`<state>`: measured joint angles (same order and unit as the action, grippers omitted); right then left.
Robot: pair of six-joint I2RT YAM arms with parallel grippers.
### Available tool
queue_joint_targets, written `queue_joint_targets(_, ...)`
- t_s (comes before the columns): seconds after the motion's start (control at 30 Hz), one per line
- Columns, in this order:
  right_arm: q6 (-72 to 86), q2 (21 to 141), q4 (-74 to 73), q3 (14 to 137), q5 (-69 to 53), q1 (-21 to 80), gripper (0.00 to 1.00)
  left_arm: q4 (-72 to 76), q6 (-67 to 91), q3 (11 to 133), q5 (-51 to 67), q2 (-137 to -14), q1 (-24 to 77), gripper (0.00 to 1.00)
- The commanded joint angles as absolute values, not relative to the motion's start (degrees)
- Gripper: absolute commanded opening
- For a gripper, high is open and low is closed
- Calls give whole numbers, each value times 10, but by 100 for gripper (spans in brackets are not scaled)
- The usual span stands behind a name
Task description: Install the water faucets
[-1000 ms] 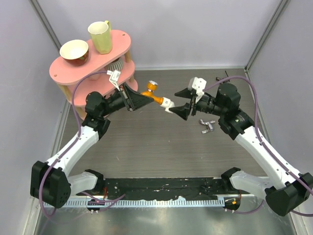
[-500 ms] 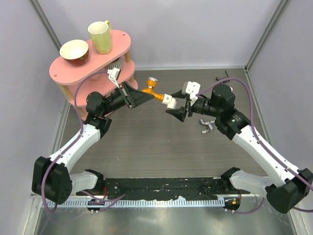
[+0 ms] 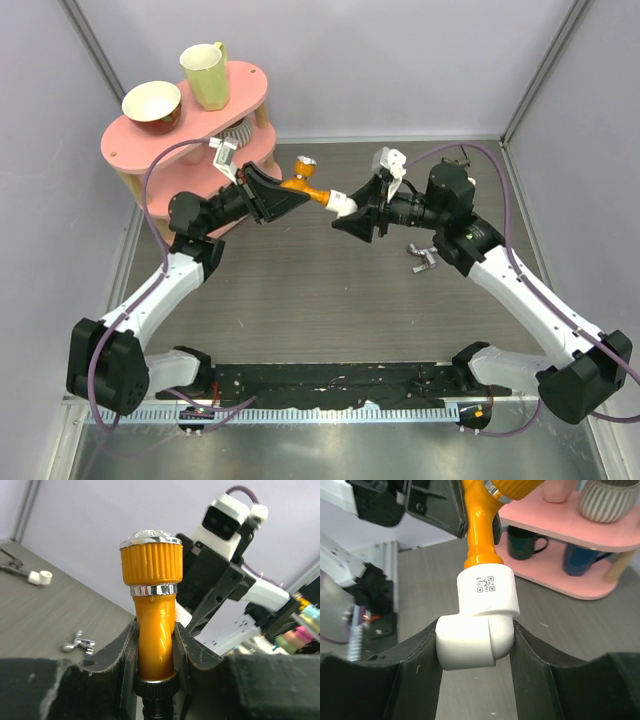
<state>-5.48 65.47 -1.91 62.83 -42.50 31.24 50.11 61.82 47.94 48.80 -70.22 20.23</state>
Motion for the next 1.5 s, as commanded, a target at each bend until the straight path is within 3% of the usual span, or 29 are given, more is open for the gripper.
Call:
queue_joint_targets(0.0,192,683,124,676,-490,319,1,550,414,454,573,-682,212,0)
queue_joint_targets(0.1,331,693,181,679,-497,317,1,501,259,439,584,-664,211,0)
queue_joint_targets(0.3,507,718,185,694,-519,276,4,374,136,460,587,-642,206,0)
queue_joint_targets(0.4,547,722,199,686,-513,258,26,360,125,453,577,-631,205,0)
queue_joint_targets(0.43,535,722,200,686,-512,251,39,359,142,451,570,-627,205,0)
queue_joint_targets(0.53,437,708,187,689,-508,251,59,340,178,453,511,-618,205,0)
queue_joint_targets(0.63,312,684,108,698,-479,250,71,317,263,461,461,-620,205,0)
queue_joint_targets(0.77,109,664,12,698,-410,250,76,348,415,458,414,-629,205,0)
queue_joint_targets(0.9,16,635,17,670,-398,251,76,370,521,458,377,-630,205,0)
queue_joint_targets(1.1,-142,566,91,577,-380,270,77,343,600,482,357,-644,205,0)
queue_joint_targets(1.47,-379,590,4,612,-145,414,80,322,686,510,366,-668,205,0)
